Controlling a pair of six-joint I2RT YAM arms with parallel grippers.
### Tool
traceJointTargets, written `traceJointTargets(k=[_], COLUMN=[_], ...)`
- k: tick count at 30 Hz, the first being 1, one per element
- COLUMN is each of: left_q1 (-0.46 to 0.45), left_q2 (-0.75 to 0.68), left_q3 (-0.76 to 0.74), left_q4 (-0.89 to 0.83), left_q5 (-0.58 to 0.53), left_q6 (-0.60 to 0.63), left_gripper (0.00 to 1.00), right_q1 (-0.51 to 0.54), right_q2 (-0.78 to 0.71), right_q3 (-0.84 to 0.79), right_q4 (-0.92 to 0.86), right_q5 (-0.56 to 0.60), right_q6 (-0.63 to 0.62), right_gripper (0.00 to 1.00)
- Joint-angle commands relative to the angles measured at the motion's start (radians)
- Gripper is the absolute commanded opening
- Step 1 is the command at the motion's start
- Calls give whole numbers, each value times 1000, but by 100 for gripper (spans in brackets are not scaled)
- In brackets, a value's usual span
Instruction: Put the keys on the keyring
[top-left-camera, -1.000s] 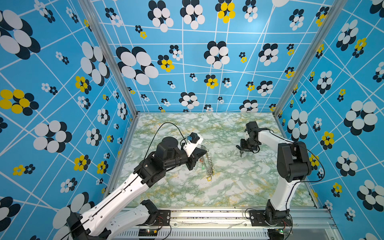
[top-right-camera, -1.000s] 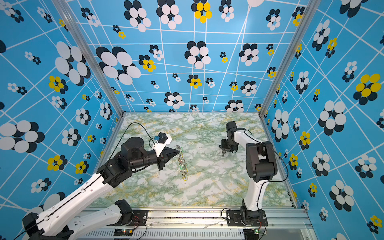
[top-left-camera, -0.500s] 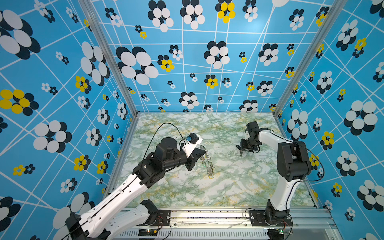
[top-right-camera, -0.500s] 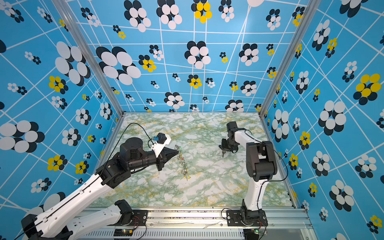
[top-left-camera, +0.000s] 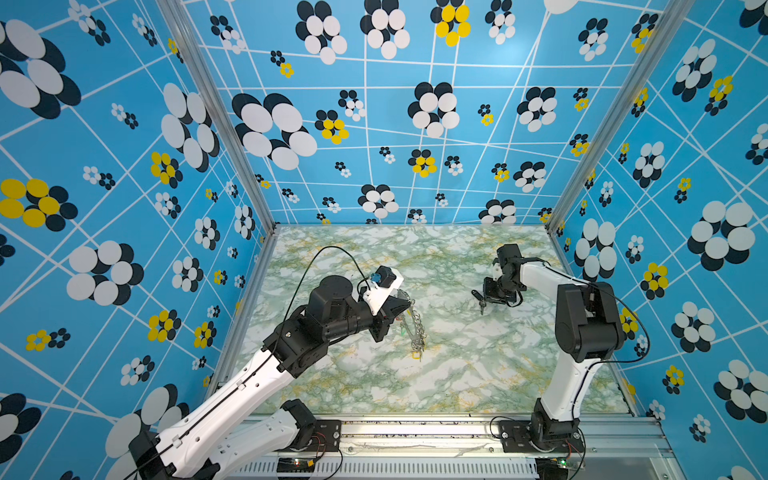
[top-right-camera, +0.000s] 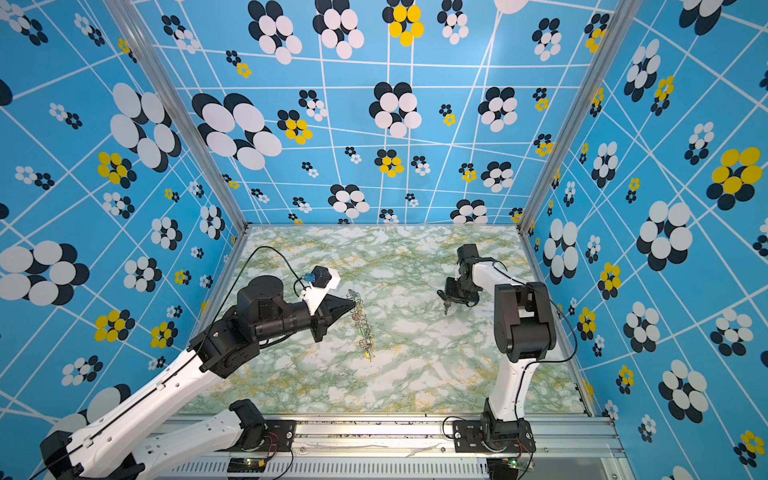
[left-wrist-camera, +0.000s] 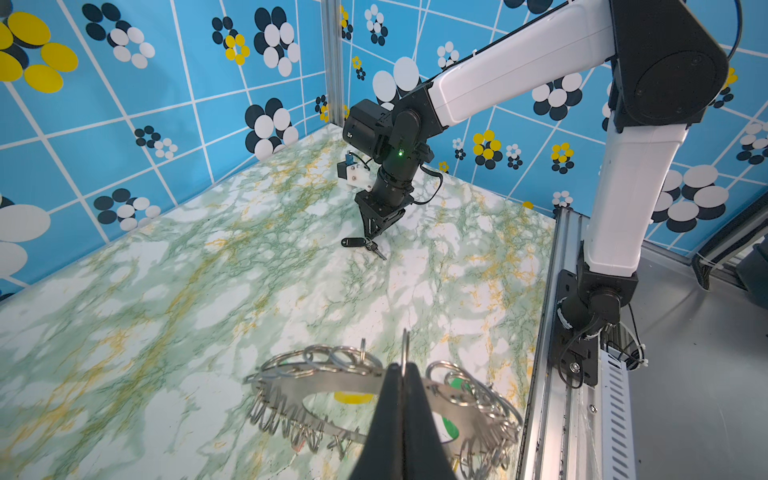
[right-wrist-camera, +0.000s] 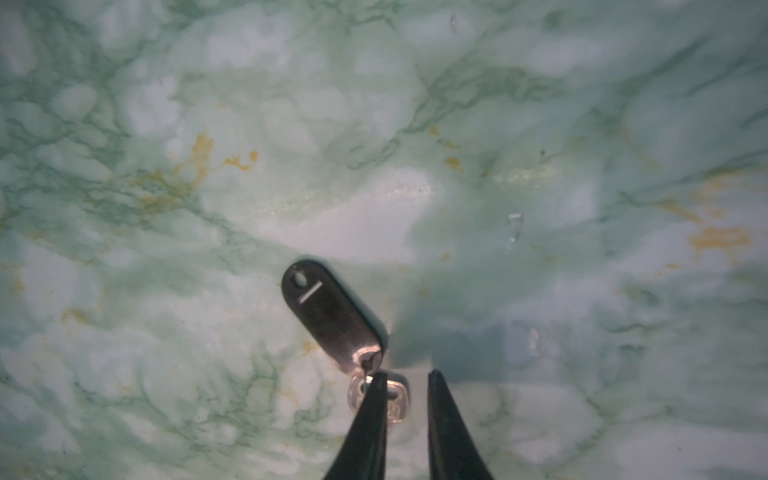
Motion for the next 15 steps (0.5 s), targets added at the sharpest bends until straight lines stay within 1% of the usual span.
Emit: traceJointTargets(k=[1,5,10,15], left_q1=[-4,-5,-5,-5], left_q2=[-23,-22,-24,-24], left_q3=[13,11,12,10], left_q4=[31,31,31,31], left_q5=[-4,-1,-1,-3], left_q6=[8,8,6,6], left_gripper=[0,0,0,0], right_q1=[-10,-21,-21,-21], right_q2=[-49,-86,-105,-78], right_q3=[-39,-72,-65,-45], right_q4=[28,65,64,57], right_q5=[-26,-42,-37,-73], right_q6=[28,44,55,44], right_gripper=[21,21,23,25])
